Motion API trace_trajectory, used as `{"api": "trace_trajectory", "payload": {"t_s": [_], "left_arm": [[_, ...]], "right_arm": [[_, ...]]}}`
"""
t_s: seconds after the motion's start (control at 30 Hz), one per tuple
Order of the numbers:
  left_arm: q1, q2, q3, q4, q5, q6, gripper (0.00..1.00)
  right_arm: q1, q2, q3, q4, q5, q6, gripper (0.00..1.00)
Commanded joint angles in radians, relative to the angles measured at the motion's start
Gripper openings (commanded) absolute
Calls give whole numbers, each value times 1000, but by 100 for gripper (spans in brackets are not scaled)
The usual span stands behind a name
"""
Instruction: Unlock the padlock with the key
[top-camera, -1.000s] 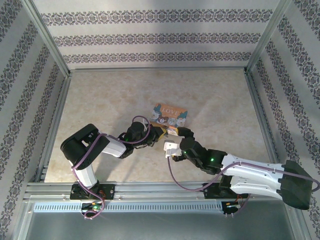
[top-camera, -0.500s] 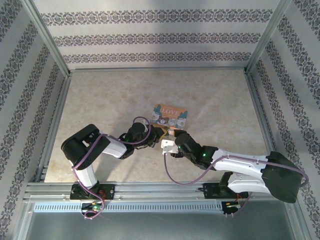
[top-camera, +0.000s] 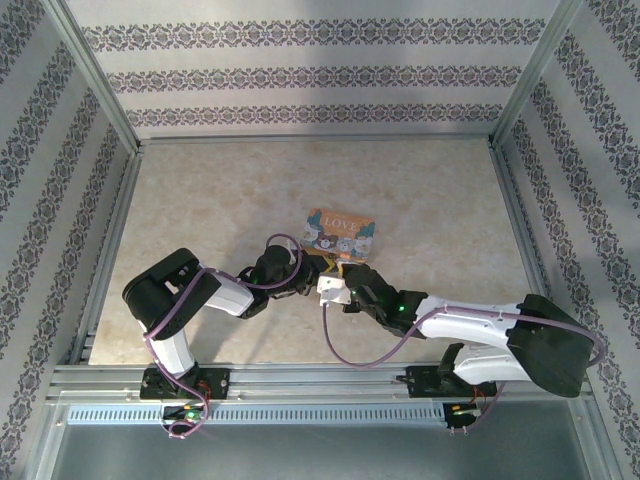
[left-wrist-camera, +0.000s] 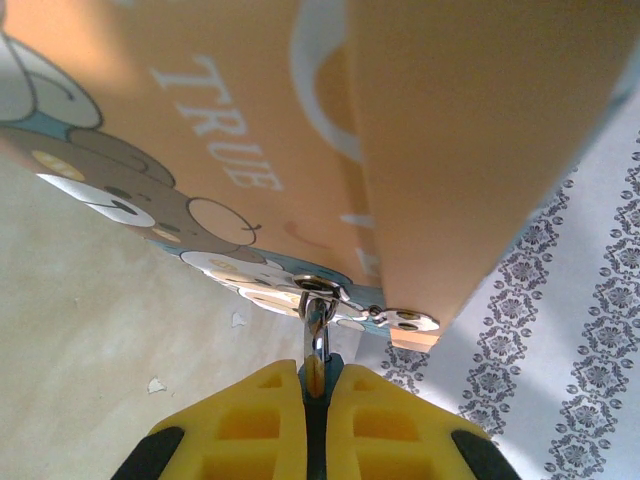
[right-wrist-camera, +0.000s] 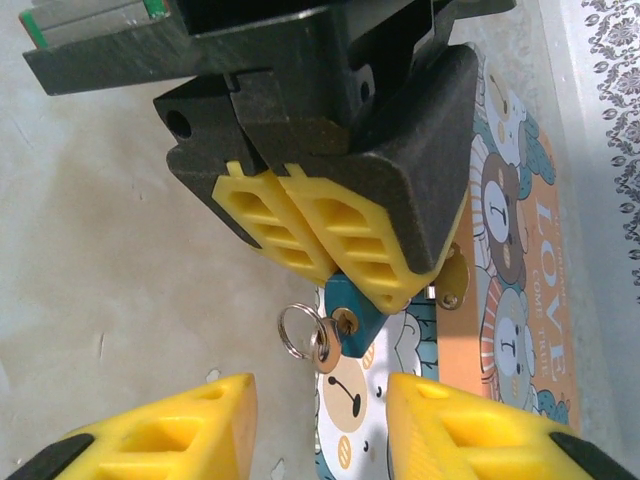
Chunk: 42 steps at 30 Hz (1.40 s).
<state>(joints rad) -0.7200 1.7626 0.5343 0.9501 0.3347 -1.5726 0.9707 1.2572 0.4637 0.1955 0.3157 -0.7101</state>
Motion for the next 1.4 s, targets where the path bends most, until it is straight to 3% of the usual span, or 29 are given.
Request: {"api": "trace_trajectory", "payload": {"t_s": [0.0, 0.43, 0.77, 1.37], "left_arm": [[-16, 1, 20, 69, -6, -8, 0], [-16, 4, 23, 68, -5, -9, 0], [-16, 6, 23, 74, -3, -11, 0], [-16, 5, 15, 88, -8, -15, 0]], "right_arm": [[-4, 16, 18, 40, -4, 12, 37], [-4, 66, 27, 77, -4, 30, 23], [-4, 102, 38, 103, 1, 36, 20], [3, 103, 21, 145, 67, 82, 0]]}}
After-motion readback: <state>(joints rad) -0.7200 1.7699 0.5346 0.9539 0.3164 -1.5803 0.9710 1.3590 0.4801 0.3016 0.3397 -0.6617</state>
